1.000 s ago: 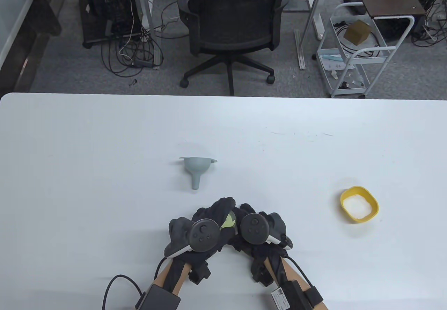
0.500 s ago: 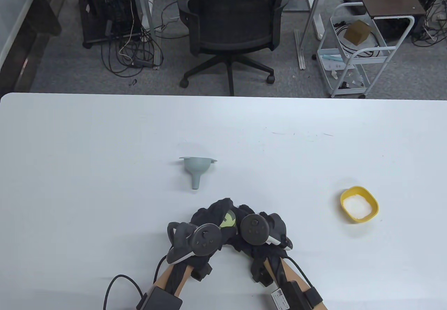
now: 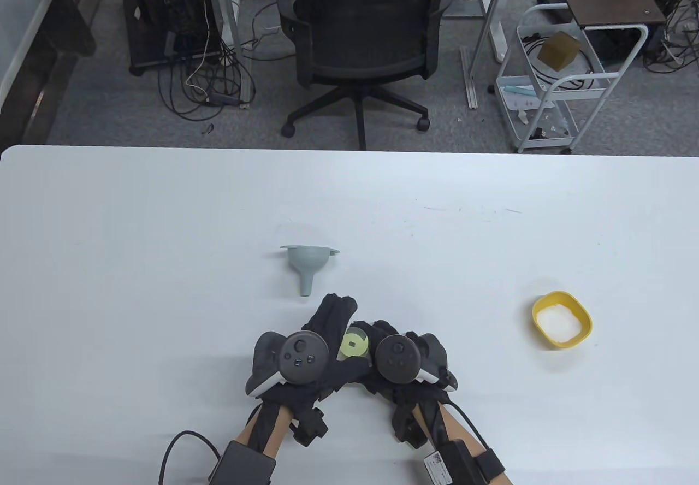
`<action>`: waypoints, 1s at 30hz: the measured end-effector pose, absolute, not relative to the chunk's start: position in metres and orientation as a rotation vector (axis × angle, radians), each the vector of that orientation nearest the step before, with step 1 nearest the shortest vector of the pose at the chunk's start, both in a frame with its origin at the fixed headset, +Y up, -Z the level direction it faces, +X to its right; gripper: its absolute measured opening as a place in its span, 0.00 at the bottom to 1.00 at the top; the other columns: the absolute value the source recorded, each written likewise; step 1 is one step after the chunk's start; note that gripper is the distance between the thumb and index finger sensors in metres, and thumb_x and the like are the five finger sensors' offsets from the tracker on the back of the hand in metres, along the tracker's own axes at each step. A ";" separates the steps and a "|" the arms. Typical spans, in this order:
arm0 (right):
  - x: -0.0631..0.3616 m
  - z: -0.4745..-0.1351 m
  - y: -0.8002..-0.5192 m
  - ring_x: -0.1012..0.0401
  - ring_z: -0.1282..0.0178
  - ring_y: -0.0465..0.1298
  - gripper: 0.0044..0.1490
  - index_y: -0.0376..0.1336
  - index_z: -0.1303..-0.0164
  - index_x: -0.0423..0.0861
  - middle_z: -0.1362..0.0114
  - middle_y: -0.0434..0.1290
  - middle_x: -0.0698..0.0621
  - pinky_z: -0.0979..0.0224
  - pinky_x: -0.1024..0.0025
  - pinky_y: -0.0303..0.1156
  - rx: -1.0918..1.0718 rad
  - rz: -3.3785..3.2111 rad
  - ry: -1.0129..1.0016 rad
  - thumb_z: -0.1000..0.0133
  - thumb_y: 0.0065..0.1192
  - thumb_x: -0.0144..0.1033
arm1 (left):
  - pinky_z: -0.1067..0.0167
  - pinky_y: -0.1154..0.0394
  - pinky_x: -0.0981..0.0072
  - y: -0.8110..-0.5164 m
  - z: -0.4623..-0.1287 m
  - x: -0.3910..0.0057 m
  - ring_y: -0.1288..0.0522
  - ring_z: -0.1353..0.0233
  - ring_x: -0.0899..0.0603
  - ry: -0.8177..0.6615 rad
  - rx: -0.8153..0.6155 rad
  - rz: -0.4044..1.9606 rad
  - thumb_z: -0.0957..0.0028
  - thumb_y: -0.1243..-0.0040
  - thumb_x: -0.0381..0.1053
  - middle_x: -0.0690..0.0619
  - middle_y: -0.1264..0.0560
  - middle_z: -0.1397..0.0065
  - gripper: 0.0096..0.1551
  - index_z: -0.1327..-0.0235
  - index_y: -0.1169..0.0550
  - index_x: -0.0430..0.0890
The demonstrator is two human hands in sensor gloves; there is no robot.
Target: Unscrew the press dispenser and pour salt into it
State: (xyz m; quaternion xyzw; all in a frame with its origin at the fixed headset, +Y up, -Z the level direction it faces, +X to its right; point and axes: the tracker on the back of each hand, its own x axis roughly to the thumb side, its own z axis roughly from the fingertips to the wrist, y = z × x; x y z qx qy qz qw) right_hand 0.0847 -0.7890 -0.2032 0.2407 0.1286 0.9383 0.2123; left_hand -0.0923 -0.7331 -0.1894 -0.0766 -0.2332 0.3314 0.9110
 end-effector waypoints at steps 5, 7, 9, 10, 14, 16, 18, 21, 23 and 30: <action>0.085 -0.203 -0.789 0.33 0.17 0.54 0.61 0.44 0.12 0.32 0.17 0.60 0.32 0.33 0.16 0.46 0.667 2.606 0.360 0.39 0.57 0.62 | 0.31 0.35 0.22 -0.737 -0.193 -0.094 0.35 0.17 0.22 -0.525 -0.224 0.715 0.42 0.33 0.51 0.22 0.43 0.12 0.61 0.09 0.53 0.30; 0.085 -0.203 -0.789 0.33 0.17 0.54 0.61 0.43 0.12 0.32 0.17 0.60 0.32 0.33 0.15 0.46 0.667 2.606 0.361 0.39 0.57 0.62 | 0.31 0.34 0.24 -0.737 -0.193 -0.094 0.32 0.18 0.24 -0.521 -0.222 0.700 0.42 0.33 0.50 0.25 0.40 0.12 0.59 0.09 0.52 0.31; 0.085 -0.203 -0.789 0.33 0.17 0.54 0.61 0.43 0.12 0.32 0.17 0.60 0.32 0.33 0.15 0.46 0.666 2.606 0.363 0.39 0.57 0.62 | 0.31 0.34 0.25 -0.737 -0.193 -0.094 0.30 0.19 0.26 -0.504 -0.206 0.692 0.43 0.33 0.52 0.27 0.38 0.13 0.59 0.09 0.50 0.31; 0.085 -0.203 -0.789 0.33 0.17 0.54 0.61 0.43 0.12 0.32 0.17 0.60 0.32 0.33 0.15 0.46 0.666 2.606 0.363 0.39 0.57 0.62 | 0.31 0.33 0.25 -0.737 -0.193 -0.094 0.30 0.19 0.26 -0.499 -0.202 0.689 0.43 0.32 0.52 0.27 0.37 0.13 0.59 0.09 0.50 0.31; 0.085 -0.203 -0.789 0.33 0.17 0.54 0.61 0.43 0.12 0.32 0.17 0.60 0.32 0.33 0.15 0.46 0.666 2.606 0.363 0.39 0.57 0.62 | 0.31 0.33 0.26 -0.737 -0.191 -0.093 0.28 0.20 0.28 -0.481 -0.173 0.645 0.44 0.32 0.55 0.30 0.35 0.14 0.60 0.09 0.49 0.31; 0.085 -0.203 -0.789 0.33 0.17 0.54 0.61 0.43 0.12 0.32 0.17 0.59 0.32 0.32 0.15 0.45 0.666 2.606 0.365 0.39 0.57 0.62 | 0.31 0.32 0.26 -0.736 -0.190 -0.092 0.27 0.21 0.29 -0.465 -0.150 0.614 0.45 0.32 0.56 0.32 0.34 0.14 0.61 0.09 0.48 0.31; 0.085 -0.203 -0.789 0.33 0.17 0.54 0.61 0.43 0.12 0.32 0.17 0.59 0.32 0.32 0.15 0.45 0.667 2.606 0.366 0.39 0.57 0.62 | 0.31 0.32 0.27 -0.735 -0.188 -0.091 0.26 0.22 0.30 -0.445 -0.126 0.587 0.45 0.32 0.58 0.33 0.32 0.15 0.61 0.10 0.47 0.32; 0.085 -0.203 -0.789 0.33 0.17 0.53 0.61 0.43 0.11 0.32 0.17 0.59 0.32 0.32 0.15 0.45 0.667 2.606 0.367 0.39 0.57 0.62 | 0.31 0.31 0.28 -0.734 -0.186 -0.089 0.24 0.24 0.32 -0.412 -0.083 0.544 0.47 0.31 0.61 0.35 0.30 0.18 0.62 0.10 0.45 0.33; 0.085 -0.203 -0.789 0.33 0.17 0.53 0.61 0.43 0.11 0.32 0.16 0.59 0.32 0.33 0.15 0.45 0.667 2.606 0.367 0.39 0.57 0.62 | 0.32 0.31 0.29 -0.734 -0.184 -0.087 0.22 0.26 0.34 -0.380 -0.045 0.508 0.49 0.31 0.63 0.37 0.28 0.19 0.62 0.11 0.43 0.33; 0.085 -0.203 -0.789 0.33 0.17 0.53 0.61 0.43 0.11 0.33 0.16 0.59 0.32 0.32 0.15 0.45 0.667 2.606 0.369 0.39 0.57 0.62 | 0.32 0.34 0.24 -0.732 -0.177 -0.080 0.28 0.24 0.29 -0.328 0.035 0.356 0.58 0.39 0.75 0.34 0.33 0.18 0.74 0.10 0.46 0.31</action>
